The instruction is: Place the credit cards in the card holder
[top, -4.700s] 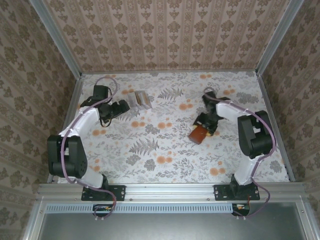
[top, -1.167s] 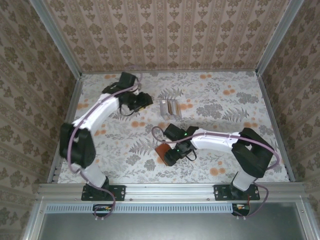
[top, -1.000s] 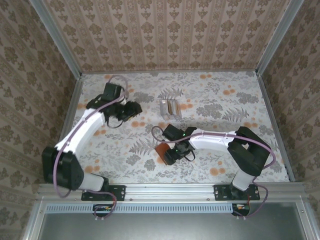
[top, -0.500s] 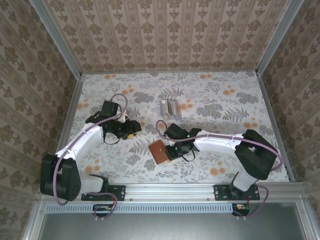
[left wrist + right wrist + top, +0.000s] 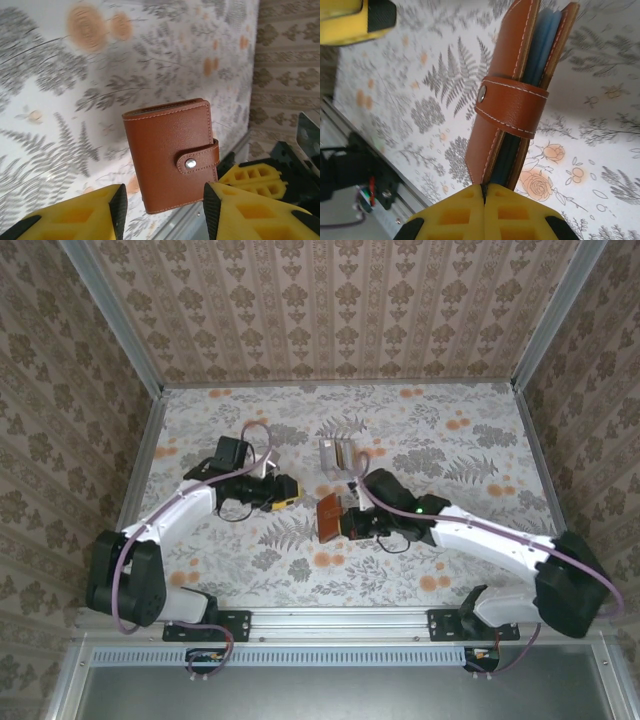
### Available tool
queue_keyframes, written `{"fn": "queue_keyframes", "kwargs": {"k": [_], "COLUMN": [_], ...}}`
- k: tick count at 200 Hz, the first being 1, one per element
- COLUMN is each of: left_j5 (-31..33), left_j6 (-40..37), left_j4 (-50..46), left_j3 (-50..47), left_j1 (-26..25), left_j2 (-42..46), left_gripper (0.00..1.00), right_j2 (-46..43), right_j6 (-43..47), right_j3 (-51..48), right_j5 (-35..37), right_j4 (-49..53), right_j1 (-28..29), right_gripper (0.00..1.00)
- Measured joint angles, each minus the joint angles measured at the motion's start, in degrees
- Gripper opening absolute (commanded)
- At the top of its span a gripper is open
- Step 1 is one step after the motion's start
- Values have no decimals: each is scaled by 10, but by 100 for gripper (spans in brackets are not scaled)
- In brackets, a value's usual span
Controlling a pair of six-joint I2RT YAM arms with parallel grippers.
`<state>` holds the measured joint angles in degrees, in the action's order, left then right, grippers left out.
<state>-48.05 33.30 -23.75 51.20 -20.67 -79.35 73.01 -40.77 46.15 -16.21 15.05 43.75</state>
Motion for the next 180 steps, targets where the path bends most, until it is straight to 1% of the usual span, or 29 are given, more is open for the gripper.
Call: {"fn": "queue_keyframes", "kwargs": {"k": [27,51,79,96,114,127,148,180], "left_j5": [-46,-96,-120,-120,-97,-88,-91,-102], "left_j6": [-10,42,87,91,78,75,97,144], "left_j4": [-17,23,48,42,-1,-13,2,42], "left_j3": [54,67,85,104,130,138,138,138], "left_j1": [-1,2,0,1,1,1,0,-4], "left_j2": [-17,-19,-31,-43,-56,-61,-68,-76], "left_gripper": [54,59,61,63,64,64,63,60], "right_j2": [-72,-98,-99,-100,-106,-108,-100,-39], "right_j6": [-60,-108,-158,-183,-200,-208,-212,-227], "right_j3": [-42,-61,-68,-71,-71,-71,-70,-44], "right_j5": [-12,-27,-40,-40,-39,-40,-42,-60], "right_j4": [-61,-116,-179,-214,-236,-251,-273,-323], "right_j1": [-34,-49,-51,-52,-54,-55,-56,-56], "right_gripper": [0,0,0,0,0,0,0,0]}}
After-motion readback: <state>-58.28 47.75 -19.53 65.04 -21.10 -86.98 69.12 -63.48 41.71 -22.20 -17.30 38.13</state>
